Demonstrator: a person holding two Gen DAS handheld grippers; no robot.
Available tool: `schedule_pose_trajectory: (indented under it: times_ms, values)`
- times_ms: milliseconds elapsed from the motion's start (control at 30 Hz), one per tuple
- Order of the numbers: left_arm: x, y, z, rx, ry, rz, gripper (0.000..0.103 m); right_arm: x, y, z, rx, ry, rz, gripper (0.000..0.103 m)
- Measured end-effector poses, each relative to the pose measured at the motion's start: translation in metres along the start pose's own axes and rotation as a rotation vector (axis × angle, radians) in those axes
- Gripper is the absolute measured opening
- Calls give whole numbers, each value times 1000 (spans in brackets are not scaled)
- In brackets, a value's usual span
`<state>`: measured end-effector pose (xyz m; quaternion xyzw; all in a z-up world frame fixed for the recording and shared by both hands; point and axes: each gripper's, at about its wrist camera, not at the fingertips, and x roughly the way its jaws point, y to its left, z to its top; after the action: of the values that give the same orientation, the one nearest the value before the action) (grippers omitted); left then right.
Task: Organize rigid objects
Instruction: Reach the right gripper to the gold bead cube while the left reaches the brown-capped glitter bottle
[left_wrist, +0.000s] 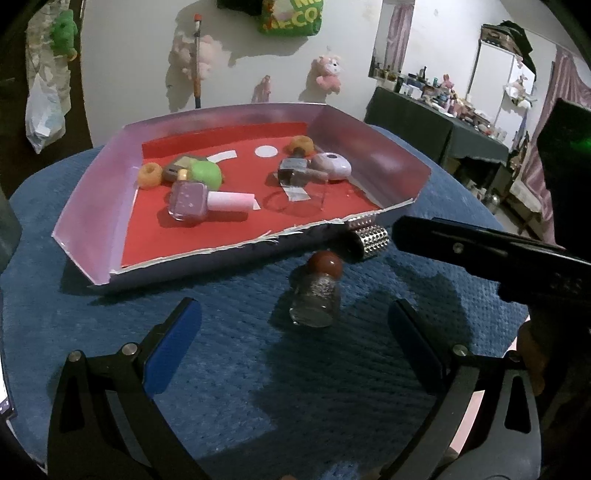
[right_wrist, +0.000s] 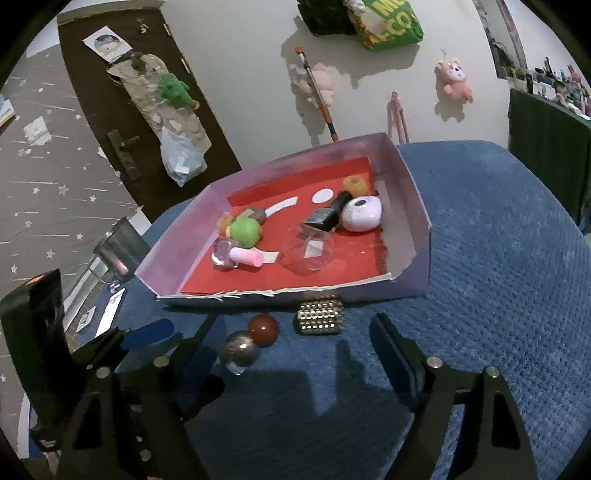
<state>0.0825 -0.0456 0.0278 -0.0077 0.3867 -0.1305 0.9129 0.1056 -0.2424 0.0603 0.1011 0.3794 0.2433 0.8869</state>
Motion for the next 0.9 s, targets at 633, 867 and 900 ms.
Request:
schedule_pose_trajectory:
  times_ms: [633, 867, 900]
  values:
    - [29, -4, 0, 17, 44, -7, 86, 29, -19, 1, 35, 52, -39, 76]
    - [34, -5, 0, 33, 34, 31, 68, 41, -22, 2, 42, 71, -43, 72]
    - [35, -4, 0, 32, 33, 34, 64, 42, -21, 2, 40, 73, -43, 71]
